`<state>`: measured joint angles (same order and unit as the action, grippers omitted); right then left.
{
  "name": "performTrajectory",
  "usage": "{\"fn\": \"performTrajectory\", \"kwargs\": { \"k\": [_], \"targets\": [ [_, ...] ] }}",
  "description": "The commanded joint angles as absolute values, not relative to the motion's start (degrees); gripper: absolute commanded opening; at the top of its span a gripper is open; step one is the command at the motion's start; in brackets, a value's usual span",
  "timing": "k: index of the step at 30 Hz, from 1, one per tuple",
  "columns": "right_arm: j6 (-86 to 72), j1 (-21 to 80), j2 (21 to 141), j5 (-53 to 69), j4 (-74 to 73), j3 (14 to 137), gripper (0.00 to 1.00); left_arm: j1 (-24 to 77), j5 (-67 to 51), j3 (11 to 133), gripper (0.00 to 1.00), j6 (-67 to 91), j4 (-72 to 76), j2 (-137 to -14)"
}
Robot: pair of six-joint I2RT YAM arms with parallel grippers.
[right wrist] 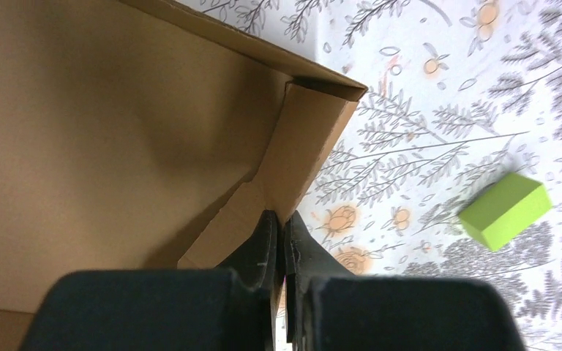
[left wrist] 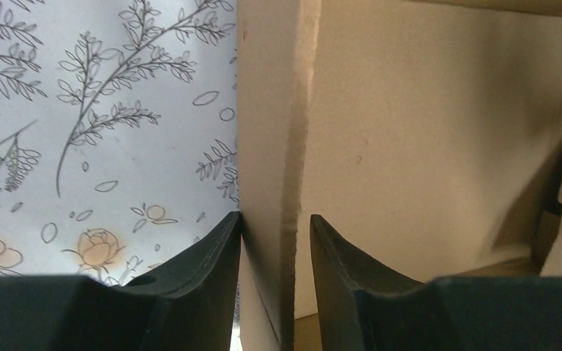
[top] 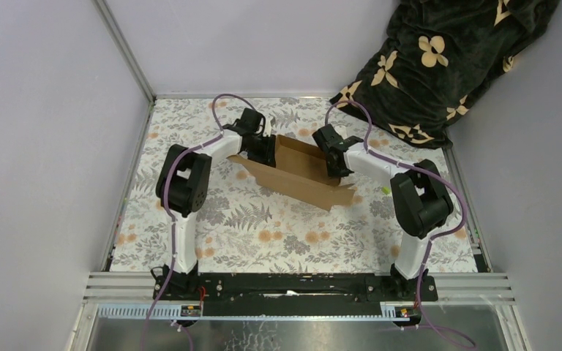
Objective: Fold the paper box
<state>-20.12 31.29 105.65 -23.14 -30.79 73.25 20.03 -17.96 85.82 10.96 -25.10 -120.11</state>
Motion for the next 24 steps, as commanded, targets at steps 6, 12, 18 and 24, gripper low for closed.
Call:
{"fn": "performTrajectory", "kwargs": {
  "k": [6, 12, 18, 24],
  "targets": [
    [-8.6, 31.6, 109.1, -26.4, -27.3, 76.8, 0.04, 19.9, -29.3, 82.1, 0.46, 17.0, -14.4, -113.5],
    [-9.1, 28.4, 109.2, -16.5, -27.1, 78.9, 0.28, 18.2, -26.9, 74.6, 0.46, 20.0, -9.4, -109.5],
    [-10.7, 28.3, 106.5, -15.4, -28.0, 76.6, 0.59, 17.9, -21.8, 69.8, 0.46, 22.1, -7.3, -107.4],
    [-13.0, 28.3, 105.2, -15.0, -30.9, 74.2, 0.54, 17.9, -20.5, 68.3, 0.45, 22.2, -6.6, -106.9]
  ]
}}
